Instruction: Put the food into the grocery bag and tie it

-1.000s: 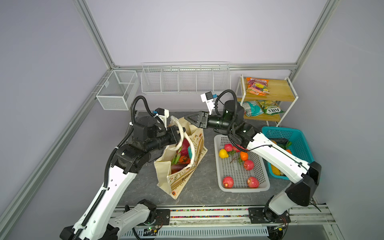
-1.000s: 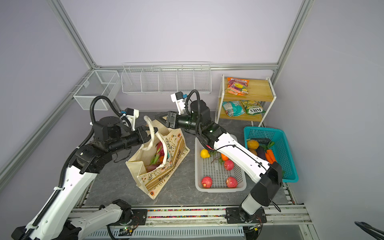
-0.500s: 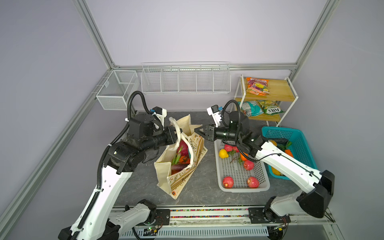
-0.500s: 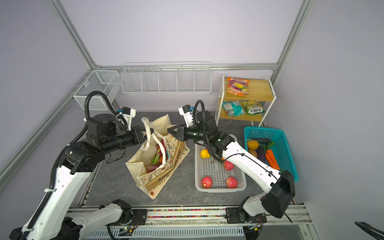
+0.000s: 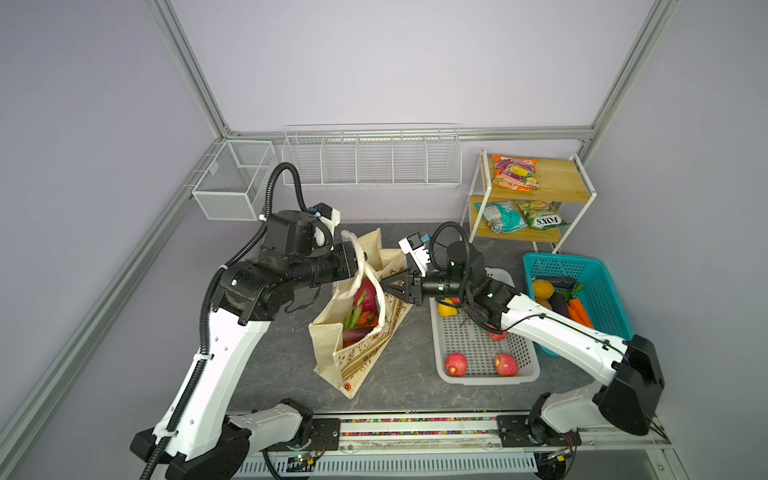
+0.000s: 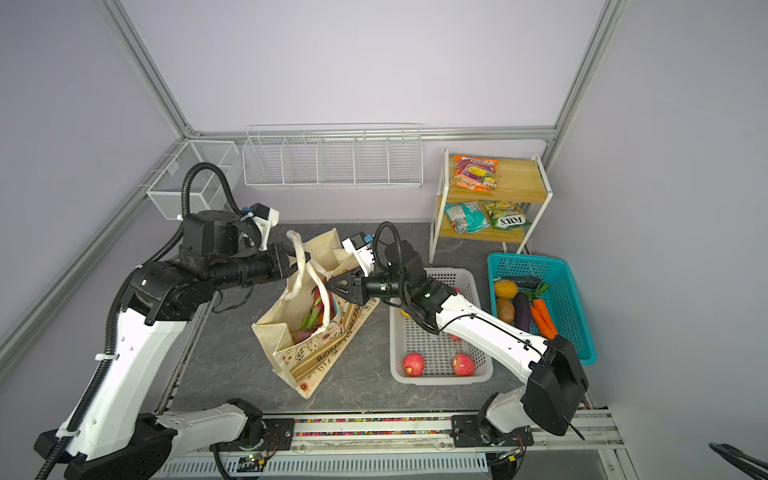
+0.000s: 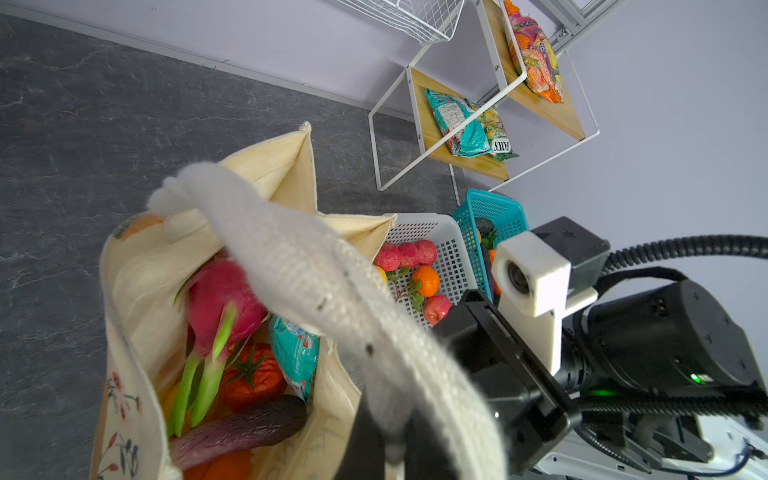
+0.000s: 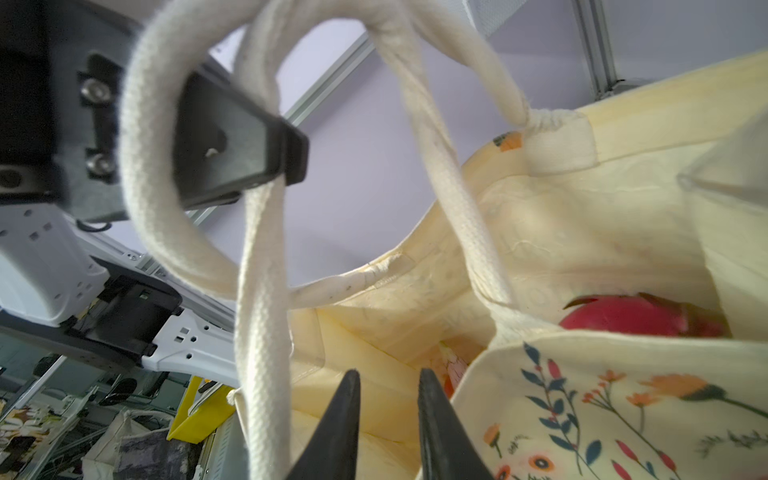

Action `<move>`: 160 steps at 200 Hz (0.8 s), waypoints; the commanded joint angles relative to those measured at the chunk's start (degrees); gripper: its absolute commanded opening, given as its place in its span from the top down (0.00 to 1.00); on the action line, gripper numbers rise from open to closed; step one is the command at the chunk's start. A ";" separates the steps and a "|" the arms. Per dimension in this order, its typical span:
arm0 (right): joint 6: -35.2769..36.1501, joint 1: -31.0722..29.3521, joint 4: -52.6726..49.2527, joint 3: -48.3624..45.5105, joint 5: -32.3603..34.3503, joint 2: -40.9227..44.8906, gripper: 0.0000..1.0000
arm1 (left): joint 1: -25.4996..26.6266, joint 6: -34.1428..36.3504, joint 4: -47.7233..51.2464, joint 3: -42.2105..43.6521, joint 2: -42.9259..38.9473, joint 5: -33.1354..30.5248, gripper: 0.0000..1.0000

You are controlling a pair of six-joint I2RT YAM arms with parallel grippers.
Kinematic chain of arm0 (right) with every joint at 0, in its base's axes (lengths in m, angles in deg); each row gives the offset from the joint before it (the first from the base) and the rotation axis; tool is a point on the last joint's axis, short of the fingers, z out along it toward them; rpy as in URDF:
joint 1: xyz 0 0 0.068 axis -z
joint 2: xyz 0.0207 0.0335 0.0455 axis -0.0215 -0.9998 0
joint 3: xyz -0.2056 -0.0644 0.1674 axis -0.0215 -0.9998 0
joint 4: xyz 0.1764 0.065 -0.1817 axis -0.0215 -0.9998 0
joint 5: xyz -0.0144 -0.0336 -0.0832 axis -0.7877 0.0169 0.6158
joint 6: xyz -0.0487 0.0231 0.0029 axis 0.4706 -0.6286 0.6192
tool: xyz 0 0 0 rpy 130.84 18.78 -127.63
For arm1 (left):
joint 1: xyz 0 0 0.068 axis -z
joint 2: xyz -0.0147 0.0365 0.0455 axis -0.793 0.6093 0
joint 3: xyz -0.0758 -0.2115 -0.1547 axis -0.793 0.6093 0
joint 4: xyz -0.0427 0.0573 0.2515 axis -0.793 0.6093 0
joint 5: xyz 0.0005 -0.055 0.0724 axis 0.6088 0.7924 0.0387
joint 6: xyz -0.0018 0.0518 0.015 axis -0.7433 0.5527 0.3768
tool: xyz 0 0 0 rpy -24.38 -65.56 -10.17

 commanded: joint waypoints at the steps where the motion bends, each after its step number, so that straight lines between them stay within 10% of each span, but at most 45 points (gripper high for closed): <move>1: 1.02 -0.92 9.15 -1.86 -2.33 -1.86 0.69 | -0.10 1.42 -1.88 -2.74 1.04 2.58 1.00; 160: 0.27 -3.55 52.38 -10.77 -0.90 -10.63 0.29 | -0.16 1.01 -5.33 2.23 0.43 4.27 1.00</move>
